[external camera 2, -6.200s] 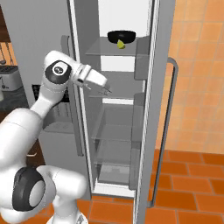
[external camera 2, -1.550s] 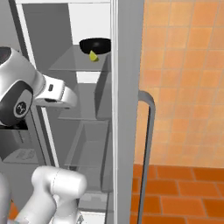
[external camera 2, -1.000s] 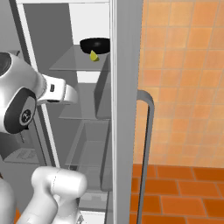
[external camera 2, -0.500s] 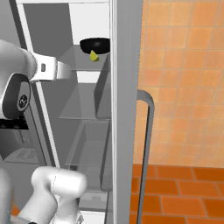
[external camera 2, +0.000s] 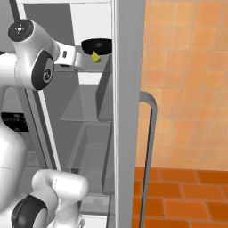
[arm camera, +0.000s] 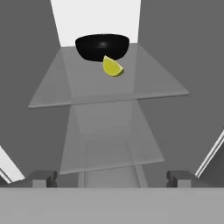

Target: Grab a lemon wedge from the fridge and one ice cube from the ice bowl, and put them in the glass of lemonade.

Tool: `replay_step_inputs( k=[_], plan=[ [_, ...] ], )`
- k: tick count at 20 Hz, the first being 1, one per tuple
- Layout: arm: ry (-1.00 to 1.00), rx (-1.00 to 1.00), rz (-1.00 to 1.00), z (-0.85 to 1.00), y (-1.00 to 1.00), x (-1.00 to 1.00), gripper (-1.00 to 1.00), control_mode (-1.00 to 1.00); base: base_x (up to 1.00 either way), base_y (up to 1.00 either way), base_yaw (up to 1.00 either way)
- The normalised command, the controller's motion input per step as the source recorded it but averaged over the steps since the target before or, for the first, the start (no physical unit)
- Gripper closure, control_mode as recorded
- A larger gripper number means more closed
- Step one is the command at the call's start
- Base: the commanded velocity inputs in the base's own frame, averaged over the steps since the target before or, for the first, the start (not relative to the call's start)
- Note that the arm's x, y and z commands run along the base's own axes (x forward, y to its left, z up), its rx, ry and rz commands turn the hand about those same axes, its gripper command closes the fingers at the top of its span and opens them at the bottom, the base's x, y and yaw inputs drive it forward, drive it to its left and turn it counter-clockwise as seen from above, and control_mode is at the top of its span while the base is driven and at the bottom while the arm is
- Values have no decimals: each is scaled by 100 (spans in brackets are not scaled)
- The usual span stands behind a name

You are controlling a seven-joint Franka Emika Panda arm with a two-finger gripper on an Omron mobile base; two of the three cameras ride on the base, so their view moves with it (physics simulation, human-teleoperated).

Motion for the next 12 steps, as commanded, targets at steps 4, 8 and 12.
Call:
replay_step_inputs(
  k=[4, 8, 12],
  plan=[
    [1, 0, 13, -27, -1, 94, -100, -100, 0, 0, 0],
    [-1, 0, 14, -5, 0, 77, -100, -100, 0, 0, 0],
    [1, 0, 11, -13, 0, 95, -100, -100, 0, 0, 0]
  ],
)
